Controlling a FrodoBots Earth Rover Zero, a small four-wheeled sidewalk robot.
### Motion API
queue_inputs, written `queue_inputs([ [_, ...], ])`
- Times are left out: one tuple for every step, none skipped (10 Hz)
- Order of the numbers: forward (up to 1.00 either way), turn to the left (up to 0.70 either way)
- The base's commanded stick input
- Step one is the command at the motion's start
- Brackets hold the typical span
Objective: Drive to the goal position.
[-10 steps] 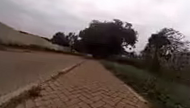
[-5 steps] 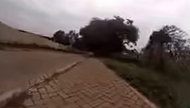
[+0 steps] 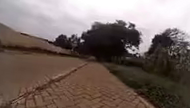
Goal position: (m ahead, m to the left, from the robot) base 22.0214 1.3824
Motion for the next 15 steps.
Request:
queue_inputs([
  [0.7,0.19],
  [0.7,0.2],
  [0.7,0.2],
  [0.7,0.19],
  [0.7,0.19],
  [0.7,0.19],
  [0.7,0.19],
  [0.7,0.19],
  [0.7,0.06],
  [0.7,-0.13],
  [0.7,-0.33],
  [0.7,0.03],
  [0.7,0.01],
  [0.7,0.05],
  [0.7,0.02],
])
